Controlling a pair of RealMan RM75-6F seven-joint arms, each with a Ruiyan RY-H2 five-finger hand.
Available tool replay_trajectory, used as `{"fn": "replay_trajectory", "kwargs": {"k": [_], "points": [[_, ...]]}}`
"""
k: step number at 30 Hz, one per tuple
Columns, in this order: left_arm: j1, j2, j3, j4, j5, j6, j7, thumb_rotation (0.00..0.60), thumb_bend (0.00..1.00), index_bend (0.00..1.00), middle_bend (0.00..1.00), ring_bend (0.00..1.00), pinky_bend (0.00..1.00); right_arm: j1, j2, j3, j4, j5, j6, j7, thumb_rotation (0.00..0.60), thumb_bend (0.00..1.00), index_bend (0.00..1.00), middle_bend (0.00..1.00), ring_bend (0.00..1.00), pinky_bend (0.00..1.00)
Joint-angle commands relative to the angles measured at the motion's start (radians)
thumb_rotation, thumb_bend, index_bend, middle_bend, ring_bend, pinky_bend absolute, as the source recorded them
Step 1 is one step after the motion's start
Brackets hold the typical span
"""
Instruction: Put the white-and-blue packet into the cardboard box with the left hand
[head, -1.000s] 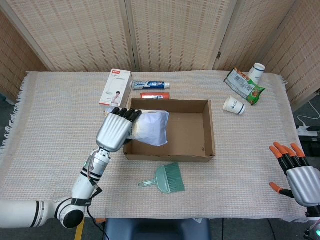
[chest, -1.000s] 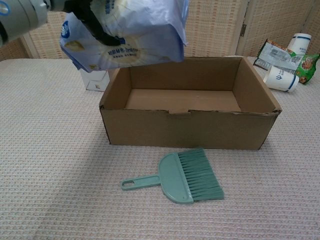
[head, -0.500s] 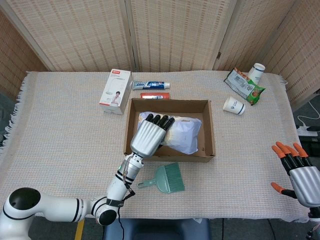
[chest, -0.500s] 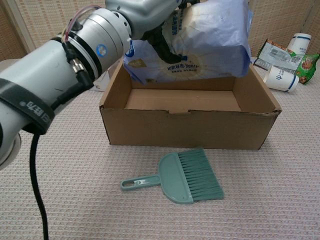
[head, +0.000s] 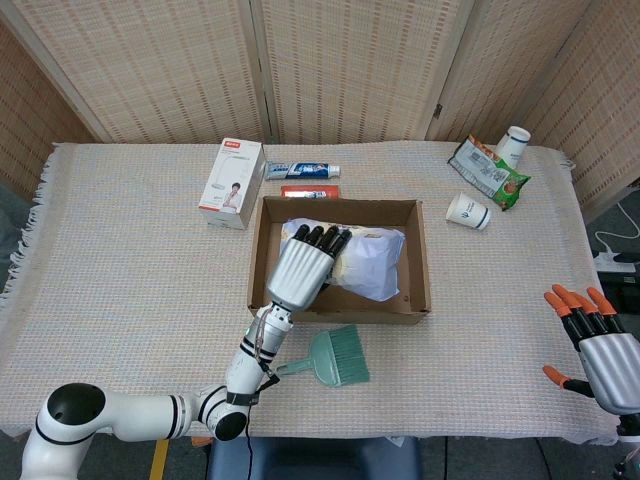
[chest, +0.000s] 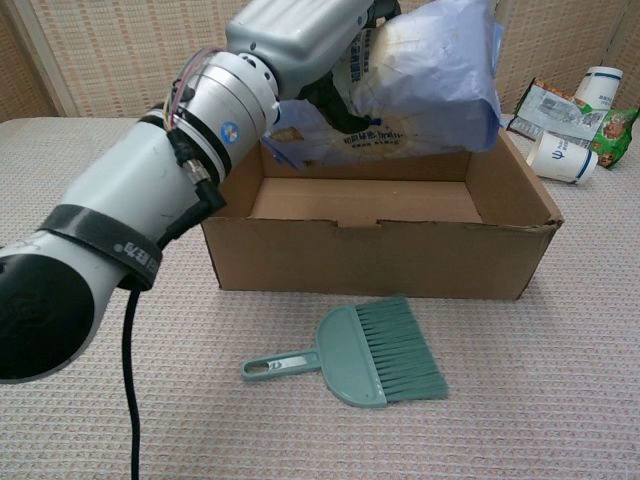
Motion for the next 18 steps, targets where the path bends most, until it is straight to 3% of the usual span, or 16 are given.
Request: {"fn": "replay_trajectory", "kwargs": {"k": [1, 3, 5, 18], "points": [[0.010, 0.015, 0.000, -0.014, -0.022, -0.027, 0.016, 0.600, 0.25, 0.01, 0.10, 0.08, 0.25, 0.001, -0.002, 0.000, 0.000, 0.001, -0.004, -0.003, 0.600, 0.00, 0.06, 0.03, 0.00, 0.00], [0.015, 0.023, -0.005, -0.026, -0.025, -0.032, 0.015, 0.600, 0.23, 0.00, 0.00, 0.00, 0.12, 0.002, -0.004, -0.001, 0.000, 0.003, -0.007, -0.006, 0.600, 0.00, 0.06, 0.03, 0.00, 0.00], [0.020, 0.032, -0.011, -0.037, -0.029, -0.037, 0.015, 0.600, 0.22, 0.00, 0.00, 0.00, 0.09, 0.003, -0.005, 0.000, 0.001, 0.004, -0.010, -0.009, 0.600, 0.00, 0.06, 0.03, 0.00, 0.00], [0.057, 0.124, -0.038, -0.101, -0.028, -0.020, 0.048, 0.600, 0.21, 0.00, 0.00, 0.00, 0.07, 0.005, -0.008, 0.002, 0.005, 0.009, -0.017, -0.012, 0.600, 0.00, 0.06, 0.03, 0.00, 0.00]]}}
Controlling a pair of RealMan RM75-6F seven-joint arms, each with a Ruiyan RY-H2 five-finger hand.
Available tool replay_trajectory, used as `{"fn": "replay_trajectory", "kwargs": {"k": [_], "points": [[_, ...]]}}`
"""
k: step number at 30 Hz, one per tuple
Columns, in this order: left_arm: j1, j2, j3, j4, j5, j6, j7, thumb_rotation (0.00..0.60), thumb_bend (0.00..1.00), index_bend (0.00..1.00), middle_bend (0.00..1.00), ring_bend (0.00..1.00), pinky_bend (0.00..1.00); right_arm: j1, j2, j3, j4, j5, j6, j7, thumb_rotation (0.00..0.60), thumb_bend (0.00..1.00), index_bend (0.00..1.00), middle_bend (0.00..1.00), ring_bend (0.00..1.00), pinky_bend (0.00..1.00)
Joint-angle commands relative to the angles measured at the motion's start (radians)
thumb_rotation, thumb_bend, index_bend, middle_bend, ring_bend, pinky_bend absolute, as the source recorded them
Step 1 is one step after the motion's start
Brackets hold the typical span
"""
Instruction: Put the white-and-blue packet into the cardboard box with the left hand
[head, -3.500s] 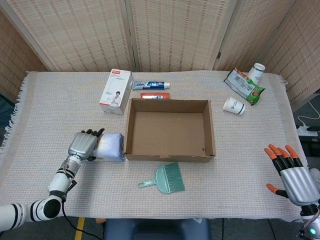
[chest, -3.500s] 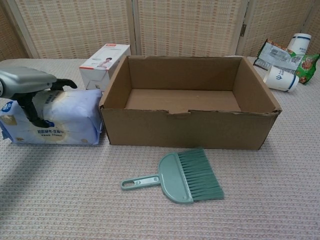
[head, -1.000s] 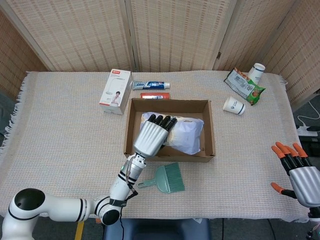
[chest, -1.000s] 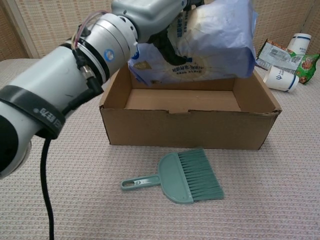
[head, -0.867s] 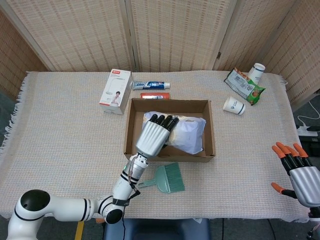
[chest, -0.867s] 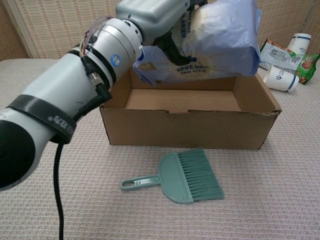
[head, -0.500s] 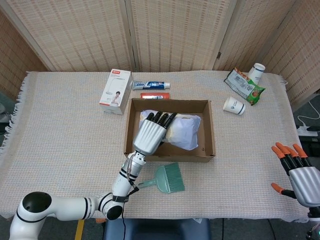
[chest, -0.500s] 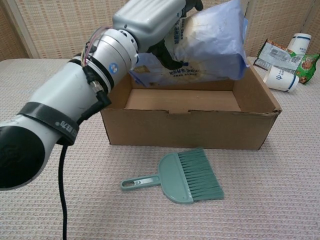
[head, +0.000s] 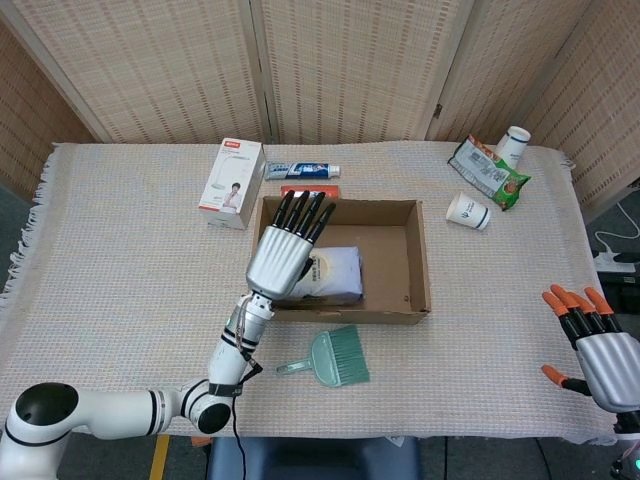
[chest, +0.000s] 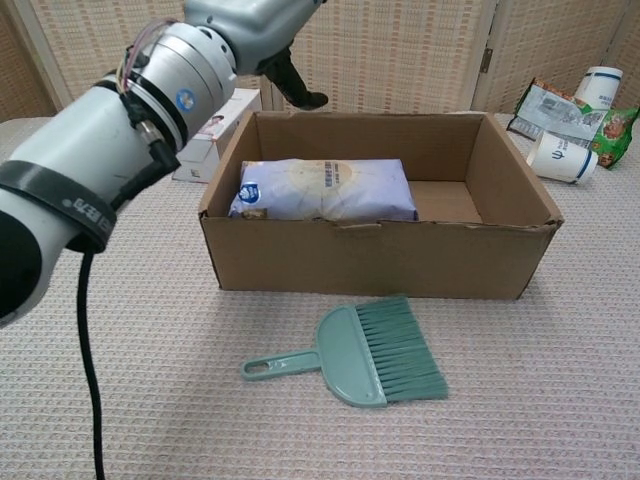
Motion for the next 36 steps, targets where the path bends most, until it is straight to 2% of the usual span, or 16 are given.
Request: {"fn": "replay_trajectory", "kwargs": {"k": [1, 3, 4, 11, 18, 22, 26, 36], "points": [[0.014, 0.036, -0.011, -0.028, -0.001, 0.008, 0.011, 0.600, 0.21, 0.00, 0.00, 0.00, 0.08, 0.000, -0.001, -0.002, 0.000, -0.002, -0.001, -0.003, 0.600, 0.00, 0.06, 0.03, 0.00, 0.00], [0.033, 0.091, -0.030, -0.063, -0.003, 0.024, 0.016, 0.600, 0.21, 0.00, 0.00, 0.00, 0.09, 0.000, -0.004, -0.005, 0.000, -0.006, -0.002, -0.010, 0.600, 0.00, 0.06, 0.03, 0.00, 0.00], [0.060, 0.159, -0.043, -0.096, -0.001, 0.039, 0.016, 0.600, 0.21, 0.00, 0.00, 0.00, 0.09, -0.001, -0.008, -0.007, 0.000, -0.012, -0.003, -0.018, 0.600, 0.00, 0.06, 0.03, 0.00, 0.00], [0.200, 0.409, -0.020, -0.184, 0.030, 0.071, -0.080, 0.600, 0.21, 0.00, 0.00, 0.00, 0.10, 0.002, -0.023, -0.016, 0.002, -0.020, -0.015, -0.044, 0.600, 0.00, 0.06, 0.03, 0.00, 0.00], [0.389, 0.599, 0.053, -0.191, 0.106, 0.156, -0.305, 0.600, 0.21, 0.00, 0.00, 0.00, 0.10, 0.003, -0.034, -0.024, 0.003, -0.032, -0.021, -0.063, 0.600, 0.00, 0.06, 0.03, 0.00, 0.00], [0.500, 0.694, 0.124, -0.193, 0.127, 0.156, -0.466, 0.600, 0.21, 0.00, 0.00, 0.00, 0.11, 0.004, -0.040, -0.028, 0.006, -0.034, -0.027, -0.072, 0.600, 0.00, 0.06, 0.03, 0.00, 0.00], [0.582, 0.745, 0.179, -0.228, 0.145, 0.153, -0.602, 0.600, 0.20, 0.00, 0.00, 0.00, 0.12, 0.007, -0.048, -0.029, 0.009, -0.031, -0.039, -0.081, 0.600, 0.00, 0.06, 0.03, 0.00, 0.00], [0.729, 0.749, 0.324, -0.276, 0.244, 0.197, -0.594, 0.600, 0.20, 0.00, 0.00, 0.00, 0.15, 0.011, -0.055, -0.034, 0.012, -0.031, -0.050, -0.088, 0.600, 0.00, 0.06, 0.03, 0.00, 0.00]]}}
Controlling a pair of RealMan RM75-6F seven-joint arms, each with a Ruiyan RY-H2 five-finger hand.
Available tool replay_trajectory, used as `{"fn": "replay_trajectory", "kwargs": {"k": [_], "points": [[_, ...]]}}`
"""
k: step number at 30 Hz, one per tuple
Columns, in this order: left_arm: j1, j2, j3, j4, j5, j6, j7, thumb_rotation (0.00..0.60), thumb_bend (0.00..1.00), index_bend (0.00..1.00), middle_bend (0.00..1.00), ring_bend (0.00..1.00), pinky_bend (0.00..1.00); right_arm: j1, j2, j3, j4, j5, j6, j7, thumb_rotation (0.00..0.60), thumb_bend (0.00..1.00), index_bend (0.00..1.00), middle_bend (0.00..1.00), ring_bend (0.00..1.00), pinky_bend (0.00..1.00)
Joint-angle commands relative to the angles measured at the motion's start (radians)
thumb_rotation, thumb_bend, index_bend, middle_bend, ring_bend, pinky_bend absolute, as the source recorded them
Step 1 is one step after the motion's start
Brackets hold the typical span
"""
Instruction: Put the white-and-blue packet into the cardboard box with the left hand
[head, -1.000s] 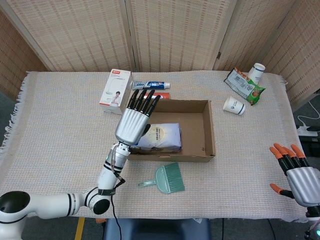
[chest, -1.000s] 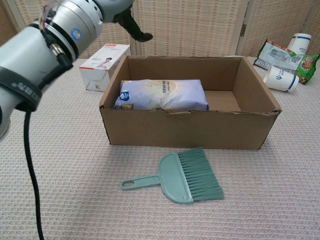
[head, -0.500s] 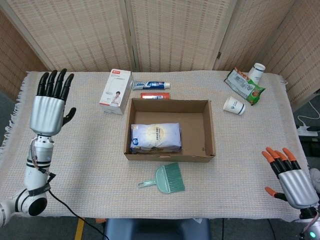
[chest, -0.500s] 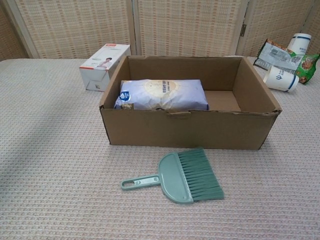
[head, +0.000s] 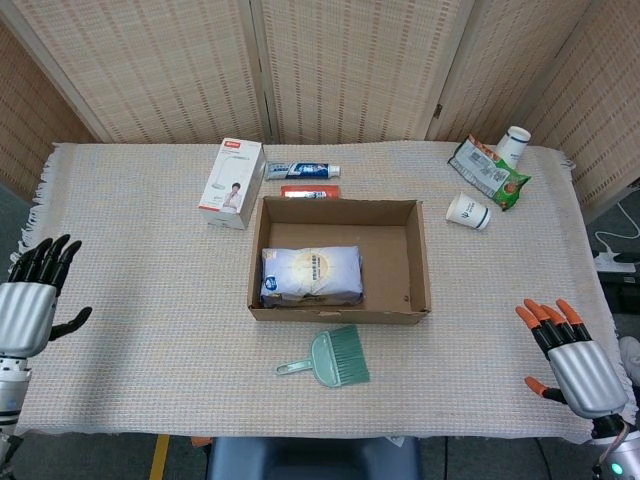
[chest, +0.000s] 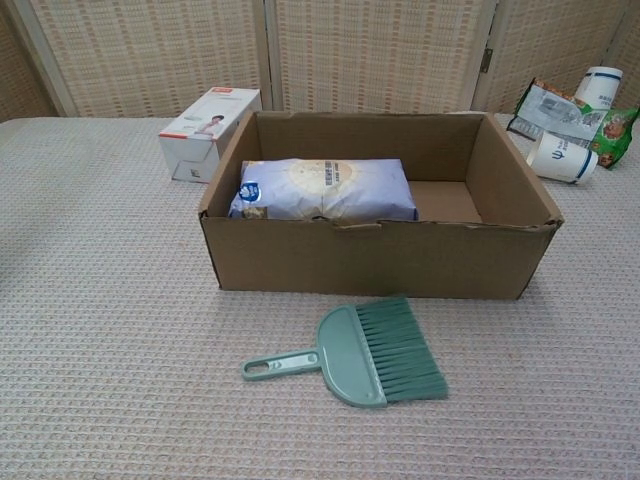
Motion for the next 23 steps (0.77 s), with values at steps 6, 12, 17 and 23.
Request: {"fn": "replay_trajectory", "kwargs": {"k": [6, 12, 17, 23], "points": [[0.118, -0.063, 0.067, 0.060, 0.076, 0.100, 0.007, 0.600, 0.20, 0.00, 0.00, 0.00, 0.15, 0.001, 0.004, -0.003, -0.003, -0.004, 0.001, 0.010, 0.600, 0.00, 0.06, 0.03, 0.00, 0.00], [0.150, -0.097, 0.060, 0.124, 0.056, 0.099, 0.002, 0.600, 0.20, 0.00, 0.00, 0.00, 0.15, -0.001, 0.010, -0.007, -0.011, -0.016, 0.011, 0.015, 0.600, 0.00, 0.06, 0.03, 0.00, 0.00], [0.169, -0.114, 0.060, 0.167, 0.072, 0.107, -0.006, 0.600, 0.20, 0.00, 0.00, 0.00, 0.14, -0.006, 0.011, -0.008, -0.012, -0.021, 0.022, 0.011, 0.600, 0.00, 0.06, 0.03, 0.00, 0.00], [0.177, -0.122, 0.049, 0.195, 0.091, 0.111, -0.019, 0.600, 0.20, 0.00, 0.00, 0.00, 0.14, -0.004, 0.006, -0.005, -0.008, -0.016, 0.020, 0.005, 0.600, 0.00, 0.06, 0.03, 0.00, 0.00]]}}
